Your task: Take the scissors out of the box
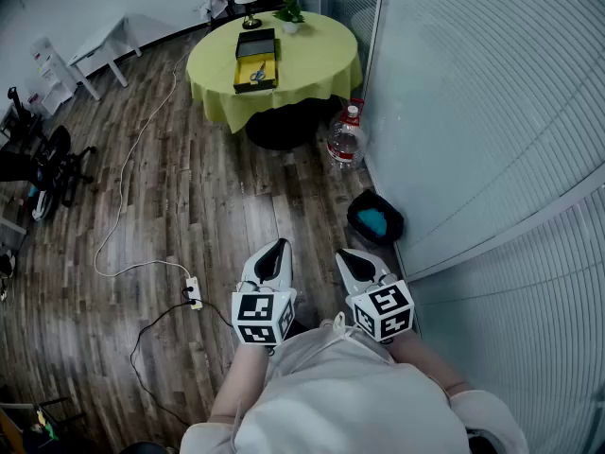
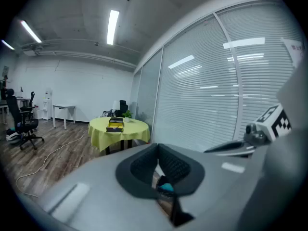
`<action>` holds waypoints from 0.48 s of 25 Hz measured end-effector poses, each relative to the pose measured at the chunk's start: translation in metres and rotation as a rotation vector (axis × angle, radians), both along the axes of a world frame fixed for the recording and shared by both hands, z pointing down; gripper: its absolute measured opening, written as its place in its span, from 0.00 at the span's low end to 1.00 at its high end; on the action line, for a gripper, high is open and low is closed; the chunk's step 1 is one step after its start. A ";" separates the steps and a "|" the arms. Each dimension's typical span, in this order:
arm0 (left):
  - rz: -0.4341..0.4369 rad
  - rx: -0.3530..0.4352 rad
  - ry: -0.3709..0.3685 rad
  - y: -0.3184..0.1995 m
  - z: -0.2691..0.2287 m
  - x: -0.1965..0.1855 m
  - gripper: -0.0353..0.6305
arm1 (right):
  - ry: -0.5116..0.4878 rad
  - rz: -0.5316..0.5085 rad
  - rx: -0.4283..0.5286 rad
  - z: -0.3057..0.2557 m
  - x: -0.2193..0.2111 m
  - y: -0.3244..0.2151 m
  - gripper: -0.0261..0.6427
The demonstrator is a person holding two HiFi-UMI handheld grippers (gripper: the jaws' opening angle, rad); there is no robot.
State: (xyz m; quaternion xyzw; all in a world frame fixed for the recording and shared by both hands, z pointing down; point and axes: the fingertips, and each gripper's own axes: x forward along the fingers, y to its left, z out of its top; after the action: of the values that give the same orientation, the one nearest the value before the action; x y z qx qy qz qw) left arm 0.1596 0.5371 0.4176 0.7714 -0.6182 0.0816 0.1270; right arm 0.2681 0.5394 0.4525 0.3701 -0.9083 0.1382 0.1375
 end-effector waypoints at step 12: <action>0.003 -0.006 0.011 -0.008 -0.002 0.006 0.06 | 0.004 0.045 -0.002 0.002 0.009 -0.011 0.04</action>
State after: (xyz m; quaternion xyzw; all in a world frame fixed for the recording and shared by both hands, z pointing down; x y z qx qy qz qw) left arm 0.1653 0.5292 0.4154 0.7723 -0.6162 0.0795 0.1326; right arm 0.2771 0.5285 0.4541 0.3906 -0.8993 0.1415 0.1365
